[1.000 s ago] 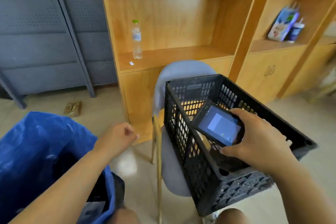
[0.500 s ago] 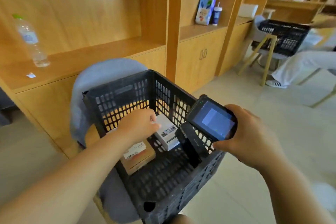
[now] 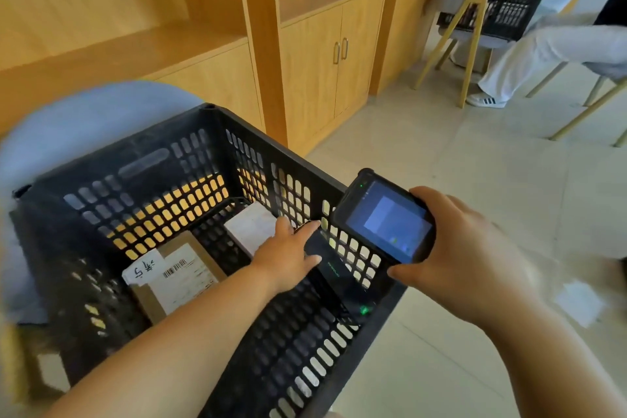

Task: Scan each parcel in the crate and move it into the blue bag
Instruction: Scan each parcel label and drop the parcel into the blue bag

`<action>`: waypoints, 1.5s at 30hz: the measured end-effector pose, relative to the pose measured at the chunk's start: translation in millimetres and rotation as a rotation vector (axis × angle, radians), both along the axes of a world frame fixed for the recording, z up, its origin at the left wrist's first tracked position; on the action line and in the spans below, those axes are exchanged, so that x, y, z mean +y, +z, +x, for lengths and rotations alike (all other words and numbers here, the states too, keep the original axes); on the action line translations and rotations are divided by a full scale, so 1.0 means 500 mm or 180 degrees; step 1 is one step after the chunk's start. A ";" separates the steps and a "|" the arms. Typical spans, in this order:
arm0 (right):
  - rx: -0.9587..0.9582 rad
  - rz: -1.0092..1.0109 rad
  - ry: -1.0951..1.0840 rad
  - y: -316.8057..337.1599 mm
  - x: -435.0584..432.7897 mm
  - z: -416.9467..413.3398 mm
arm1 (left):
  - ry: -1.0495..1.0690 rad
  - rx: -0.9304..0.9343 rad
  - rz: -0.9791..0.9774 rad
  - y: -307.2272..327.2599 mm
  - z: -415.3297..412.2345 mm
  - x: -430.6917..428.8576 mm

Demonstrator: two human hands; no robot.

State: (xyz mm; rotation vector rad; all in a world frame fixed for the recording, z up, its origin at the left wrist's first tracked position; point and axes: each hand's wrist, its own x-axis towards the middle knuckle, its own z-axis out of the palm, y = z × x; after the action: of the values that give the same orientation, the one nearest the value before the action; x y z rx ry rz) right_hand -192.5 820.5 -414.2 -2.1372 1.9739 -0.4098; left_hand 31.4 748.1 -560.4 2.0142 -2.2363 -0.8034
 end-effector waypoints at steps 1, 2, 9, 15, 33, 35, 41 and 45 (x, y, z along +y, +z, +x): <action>0.0016 -0.0010 0.0016 -0.005 -0.004 0.001 | 0.0089 -0.0072 -0.0006 -0.009 -0.008 -0.006; 0.0020 -0.0007 0.0035 -0.011 -0.008 0.001 | 0.0200 -0.0104 0.0012 -0.017 -0.016 -0.011; -0.0037 0.0026 0.0045 -0.033 -0.015 -0.004 | 0.0933 0.0224 0.0172 -0.021 -0.046 -0.011; -0.0110 0.0018 -0.0042 -0.020 0.008 -0.010 | 0.1974 0.0954 0.0674 0.020 -0.016 0.005; -0.0245 -0.0191 0.0436 0.047 0.161 0.082 | 0.2714 0.2195 -0.1097 0.234 0.210 0.261; -0.0202 -0.0222 0.0529 0.054 0.177 0.100 | 0.2681 0.2361 -0.1240 0.252 0.234 0.290; -0.0008 -0.0108 0.0732 0.082 0.211 0.145 | 0.2679 0.2572 -0.1811 0.305 0.292 0.363; 0.0190 0.0058 0.0805 0.104 0.224 0.166 | 0.2639 0.2718 -0.2133 0.335 0.314 0.392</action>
State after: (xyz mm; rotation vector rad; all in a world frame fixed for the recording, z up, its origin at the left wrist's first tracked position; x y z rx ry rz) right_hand -109.4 932.5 -362.2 -2.3730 1.6972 -0.2864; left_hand 188.4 944.2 -392.9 1.5594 -0.8925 -0.5297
